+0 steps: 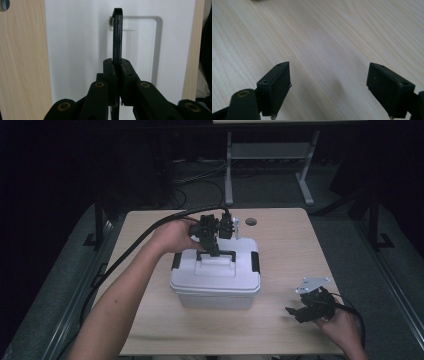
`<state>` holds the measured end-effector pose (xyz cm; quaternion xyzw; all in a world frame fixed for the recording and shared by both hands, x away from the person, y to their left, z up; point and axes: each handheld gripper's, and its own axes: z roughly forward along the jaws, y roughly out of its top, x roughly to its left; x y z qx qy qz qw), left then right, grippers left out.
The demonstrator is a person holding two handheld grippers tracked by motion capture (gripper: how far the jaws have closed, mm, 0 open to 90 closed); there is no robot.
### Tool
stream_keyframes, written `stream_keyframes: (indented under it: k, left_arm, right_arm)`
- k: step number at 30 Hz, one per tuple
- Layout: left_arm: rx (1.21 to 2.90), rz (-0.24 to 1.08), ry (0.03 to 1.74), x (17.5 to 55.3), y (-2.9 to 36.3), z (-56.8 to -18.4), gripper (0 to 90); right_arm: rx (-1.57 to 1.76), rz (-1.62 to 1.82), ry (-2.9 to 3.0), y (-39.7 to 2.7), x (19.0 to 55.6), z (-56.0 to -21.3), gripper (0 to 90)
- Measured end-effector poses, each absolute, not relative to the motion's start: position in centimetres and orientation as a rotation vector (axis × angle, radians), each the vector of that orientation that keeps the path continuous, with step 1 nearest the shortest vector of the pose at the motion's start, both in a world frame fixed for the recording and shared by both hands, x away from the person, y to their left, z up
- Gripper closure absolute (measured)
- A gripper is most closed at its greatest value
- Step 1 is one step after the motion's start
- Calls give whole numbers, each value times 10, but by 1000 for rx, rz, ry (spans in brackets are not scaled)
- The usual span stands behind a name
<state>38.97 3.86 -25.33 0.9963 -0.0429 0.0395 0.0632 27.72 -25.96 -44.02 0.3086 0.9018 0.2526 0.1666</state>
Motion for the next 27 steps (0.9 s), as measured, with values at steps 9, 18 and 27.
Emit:
stream_keyframes:
  k: [9,18,27]
  left_arm:
    - [3027,102,-94,391,38,-256,847]
    - [3030,105,-83,393,35,-261,844]
    - [3023,101,-77,392,37,-264,841]
  right_arm:
    - [878,718,2568,-259,277,-441,187]
    - [877,719,2569,-259,277,-440,186]
    - [877,719,2570,-259,277,-441,187]
